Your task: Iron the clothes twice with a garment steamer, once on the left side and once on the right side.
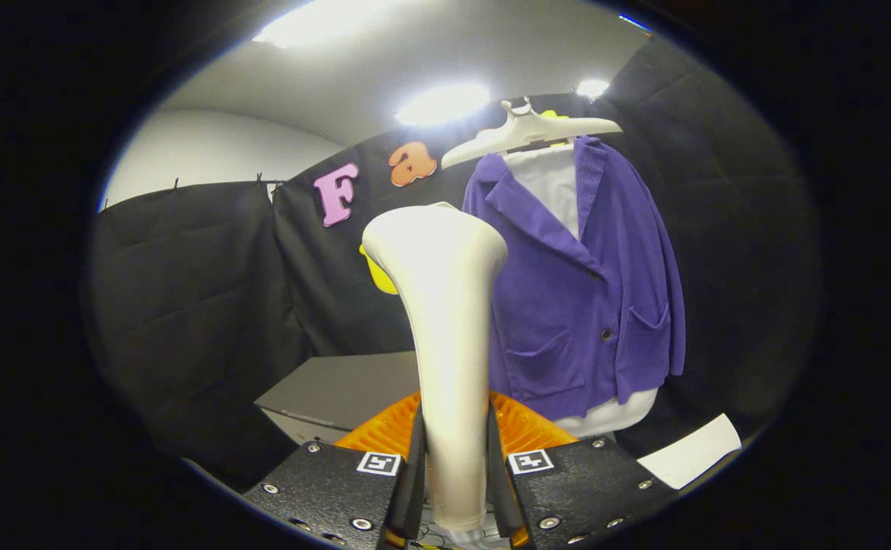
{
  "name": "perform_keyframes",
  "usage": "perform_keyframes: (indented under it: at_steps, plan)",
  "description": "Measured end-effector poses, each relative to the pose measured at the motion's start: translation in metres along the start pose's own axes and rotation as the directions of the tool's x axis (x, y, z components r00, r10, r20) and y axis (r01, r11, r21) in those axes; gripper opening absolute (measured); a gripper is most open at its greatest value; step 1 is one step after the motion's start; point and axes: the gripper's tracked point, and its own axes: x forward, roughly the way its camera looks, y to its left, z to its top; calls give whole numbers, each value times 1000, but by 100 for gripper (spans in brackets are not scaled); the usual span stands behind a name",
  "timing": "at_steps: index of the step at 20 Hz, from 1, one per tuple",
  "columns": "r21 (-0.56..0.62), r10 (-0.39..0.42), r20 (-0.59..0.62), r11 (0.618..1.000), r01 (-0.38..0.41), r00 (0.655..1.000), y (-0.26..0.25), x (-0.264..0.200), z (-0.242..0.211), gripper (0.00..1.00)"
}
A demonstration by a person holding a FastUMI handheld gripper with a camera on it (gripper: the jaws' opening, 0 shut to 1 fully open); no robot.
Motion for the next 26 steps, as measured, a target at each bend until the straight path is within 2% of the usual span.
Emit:
perform_keyframes:
  at_steps: [5, 8, 11, 18, 22, 26]
  plan:
    - [37, -72, 80, 997, 69, 994, -31, 67, 50, 37]
    - [31, -102, 67, 994, 101, 992, -49, 105, 56, 37]
    - [-6, -164, 44, 986, 164, 985, -76, 132, 49, 37]
    - [-5, -187, -84, 982, 187, 979, -105, 149, -33, 37]
    - [7, -197, -192, 979, 202, 961, -119, 152, -97, 37]
    - [15, -213, -249, 975, 223, 945, -123, 149, -137, 37]
